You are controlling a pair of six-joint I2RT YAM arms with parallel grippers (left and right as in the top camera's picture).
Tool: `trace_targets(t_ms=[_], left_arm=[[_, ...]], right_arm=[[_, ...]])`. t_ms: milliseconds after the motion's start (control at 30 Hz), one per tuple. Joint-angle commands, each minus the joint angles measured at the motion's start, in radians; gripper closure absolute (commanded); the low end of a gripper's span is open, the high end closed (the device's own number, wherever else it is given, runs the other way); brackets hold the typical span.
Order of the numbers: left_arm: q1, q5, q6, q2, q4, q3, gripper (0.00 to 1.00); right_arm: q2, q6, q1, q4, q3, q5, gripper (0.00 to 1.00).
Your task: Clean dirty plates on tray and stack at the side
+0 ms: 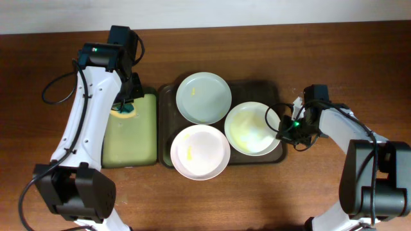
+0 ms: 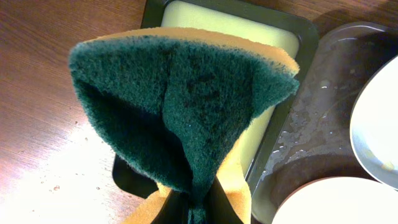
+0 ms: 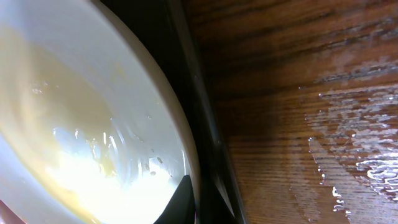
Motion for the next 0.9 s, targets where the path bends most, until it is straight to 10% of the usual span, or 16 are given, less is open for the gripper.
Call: trace_targets(t_ms=[0, 467, 867], left_arm=[[0.021, -0.026, -0.016, -0.049, 0.002, 0.000, 1.00], [0.042, -0.071, 0.010, -0.515, -0.122, -0.002, 1.00], [0.042, -0.101, 0.010, -0.515, -0.145, -0.014, 1.00]], right_arm=[[0.003, -0.006, -0.002, -0.058, 0.057, 0.035, 0.96], [0.003, 0.018, 0.043, -0.492, 0.581, 0.080, 0.96], [0.018, 0.283, 0.727, -0.006, 0.596, 0.420, 0.96]])
